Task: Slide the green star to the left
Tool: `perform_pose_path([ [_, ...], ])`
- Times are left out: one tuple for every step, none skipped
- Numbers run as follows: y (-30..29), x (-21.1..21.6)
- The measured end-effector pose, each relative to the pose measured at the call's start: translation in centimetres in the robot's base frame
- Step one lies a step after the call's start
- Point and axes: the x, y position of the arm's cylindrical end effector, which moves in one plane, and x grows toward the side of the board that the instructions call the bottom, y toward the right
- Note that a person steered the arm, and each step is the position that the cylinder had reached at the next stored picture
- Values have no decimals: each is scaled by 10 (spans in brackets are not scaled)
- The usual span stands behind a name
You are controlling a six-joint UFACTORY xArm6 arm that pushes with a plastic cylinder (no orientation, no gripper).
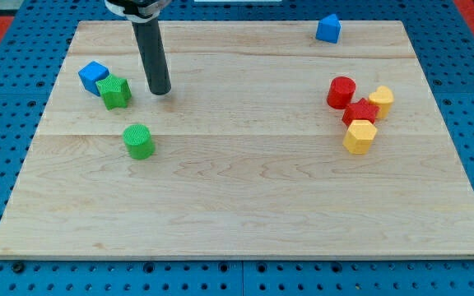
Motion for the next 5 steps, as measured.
perform_pose_path([
  [13, 14],
  [-2, 12],
  [-19, 12],
  [-53, 12],
  [-8, 20],
])
